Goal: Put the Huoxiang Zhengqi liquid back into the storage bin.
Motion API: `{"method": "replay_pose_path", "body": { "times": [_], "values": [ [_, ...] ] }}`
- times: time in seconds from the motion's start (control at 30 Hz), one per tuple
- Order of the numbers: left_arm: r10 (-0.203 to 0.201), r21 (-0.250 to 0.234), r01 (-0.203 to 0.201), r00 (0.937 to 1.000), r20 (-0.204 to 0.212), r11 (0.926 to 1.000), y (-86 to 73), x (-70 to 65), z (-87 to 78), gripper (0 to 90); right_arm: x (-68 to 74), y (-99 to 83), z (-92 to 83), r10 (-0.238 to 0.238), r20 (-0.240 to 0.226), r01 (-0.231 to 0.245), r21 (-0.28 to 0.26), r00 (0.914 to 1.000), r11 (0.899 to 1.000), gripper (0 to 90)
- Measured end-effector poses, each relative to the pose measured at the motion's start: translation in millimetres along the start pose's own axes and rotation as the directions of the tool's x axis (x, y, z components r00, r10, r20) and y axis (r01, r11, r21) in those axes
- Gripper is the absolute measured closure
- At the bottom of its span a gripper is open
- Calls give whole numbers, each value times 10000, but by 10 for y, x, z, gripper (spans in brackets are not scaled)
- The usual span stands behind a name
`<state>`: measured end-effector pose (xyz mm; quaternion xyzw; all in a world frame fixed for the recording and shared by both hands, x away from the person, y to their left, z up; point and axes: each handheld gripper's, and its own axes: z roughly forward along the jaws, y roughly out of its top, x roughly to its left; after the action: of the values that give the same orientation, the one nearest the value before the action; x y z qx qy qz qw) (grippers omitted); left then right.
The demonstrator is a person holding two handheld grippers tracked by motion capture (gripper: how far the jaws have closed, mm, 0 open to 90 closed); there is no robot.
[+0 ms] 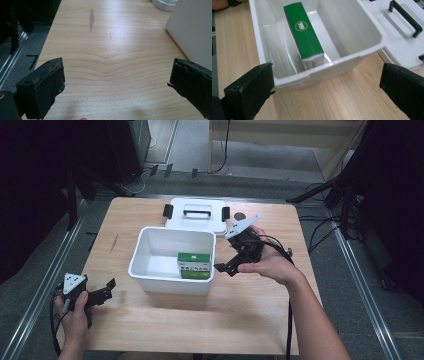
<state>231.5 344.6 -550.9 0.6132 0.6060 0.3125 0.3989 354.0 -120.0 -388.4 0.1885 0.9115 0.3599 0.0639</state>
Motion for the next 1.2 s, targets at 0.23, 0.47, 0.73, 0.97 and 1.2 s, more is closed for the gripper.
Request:
{"method": "replay_pose_path", "body": {
  "times": [0.23, 0.47, 0.73, 0.97, 1.2],
  "values": [
    [-24, -11, 24, 10000, 2, 10000, 0, -2, 1, 2, -64, -262, -131, 587, 45, -584, -553, 9983, 9968, 0],
    [-11, -21, 11, 10000, -2, 10000, 0, -4, 1, 2, -122, -669, -163, 1186, 665, -1140, -694, 9907, 9911, 0],
    [3, -29, -3, 10000, -25, 10000, 0, -8, 3, 2, -129, -1079, -101, 1818, 1356, -1746, -632, 9739, 9826, 0],
    [6, -30, -6, 10000, -38, 10000, -1, -10, 2, 2, -89, -1324, -34, 2165, 1549, -2078, -704, 9639, 9756, 0],
    [-2, -30, 2, 10000, -31, 10000, -1, -11, 3, 2, -65, -1627, -26, 2755, 2078, -2611, -944, 9386, 9607, 0]
  ]
}}
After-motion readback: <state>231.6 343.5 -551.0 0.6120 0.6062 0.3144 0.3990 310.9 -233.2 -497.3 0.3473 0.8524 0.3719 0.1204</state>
